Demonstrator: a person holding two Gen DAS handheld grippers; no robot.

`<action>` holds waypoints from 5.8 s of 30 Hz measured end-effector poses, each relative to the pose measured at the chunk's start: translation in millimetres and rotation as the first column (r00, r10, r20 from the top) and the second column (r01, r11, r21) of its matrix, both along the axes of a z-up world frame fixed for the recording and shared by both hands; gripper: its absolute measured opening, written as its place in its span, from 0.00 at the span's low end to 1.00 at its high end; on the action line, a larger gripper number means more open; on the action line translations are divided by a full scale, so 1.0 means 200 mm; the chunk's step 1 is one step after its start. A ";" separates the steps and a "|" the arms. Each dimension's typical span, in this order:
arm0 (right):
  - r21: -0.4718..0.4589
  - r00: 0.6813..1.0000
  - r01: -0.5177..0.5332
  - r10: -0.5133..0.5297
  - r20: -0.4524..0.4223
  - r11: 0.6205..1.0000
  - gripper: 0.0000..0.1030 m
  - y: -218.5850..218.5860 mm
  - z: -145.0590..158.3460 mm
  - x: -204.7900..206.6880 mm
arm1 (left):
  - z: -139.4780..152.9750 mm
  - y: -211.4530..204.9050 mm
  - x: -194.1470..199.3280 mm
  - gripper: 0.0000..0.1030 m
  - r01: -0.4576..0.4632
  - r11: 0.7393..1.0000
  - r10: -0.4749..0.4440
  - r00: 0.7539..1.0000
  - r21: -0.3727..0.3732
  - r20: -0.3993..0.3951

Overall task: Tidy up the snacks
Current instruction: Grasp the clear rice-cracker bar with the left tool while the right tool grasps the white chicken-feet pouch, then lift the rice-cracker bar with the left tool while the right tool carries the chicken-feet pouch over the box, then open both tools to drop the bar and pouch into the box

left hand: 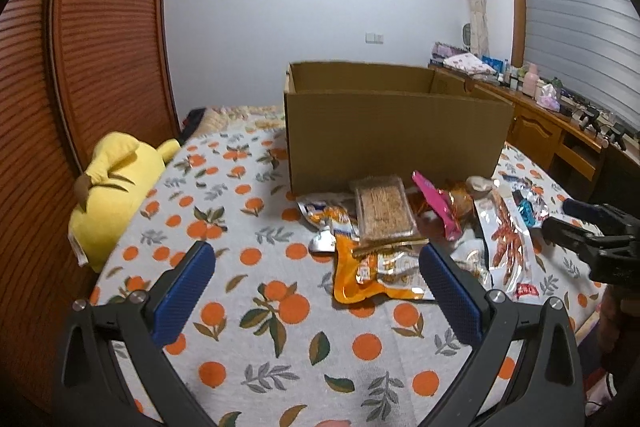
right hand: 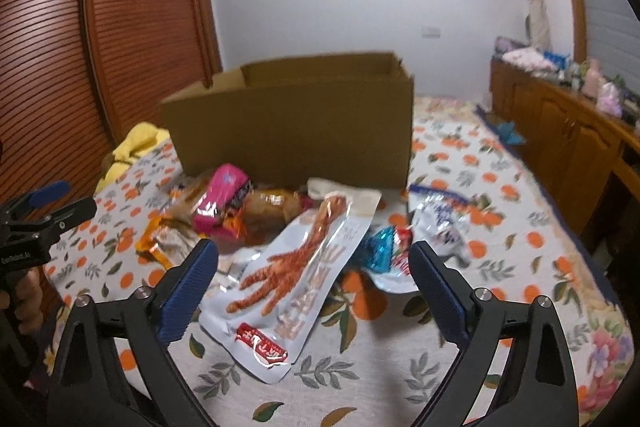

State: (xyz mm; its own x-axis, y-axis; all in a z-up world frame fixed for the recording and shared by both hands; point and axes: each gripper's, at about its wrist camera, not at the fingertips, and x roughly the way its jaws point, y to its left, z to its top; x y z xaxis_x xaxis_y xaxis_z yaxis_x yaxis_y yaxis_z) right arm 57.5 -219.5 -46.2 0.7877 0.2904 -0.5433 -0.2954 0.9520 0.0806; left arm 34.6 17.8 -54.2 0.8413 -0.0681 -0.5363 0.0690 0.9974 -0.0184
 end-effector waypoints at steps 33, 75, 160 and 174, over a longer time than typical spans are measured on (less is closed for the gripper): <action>-0.046 0.953 -0.119 0.101 -0.284 0.992 0.76 0.12 -0.18 0.37 | -0.06 -0.13 0.40 0.85 0.200 0.975 -0.216 0.959 -0.100 -0.183; -0.046 0.957 -0.120 0.104 -0.271 0.992 0.68 0.13 -0.19 0.35 | -0.01 -0.09 0.50 0.42 0.238 0.963 -0.260 0.944 -0.127 -0.203; -0.198 0.968 -0.124 0.162 0.191 0.972 0.08 0.26 0.80 0.72 | 0.49 -0.15 0.92 0.43 0.223 0.975 -0.222 0.974 0.015 -0.053; -0.194 0.976 -0.180 0.200 0.088 0.964 0.08 0.25 0.52 0.97 | 0.37 -0.22 1.12 0.44 0.232 0.971 -0.225 0.966 0.047 -0.127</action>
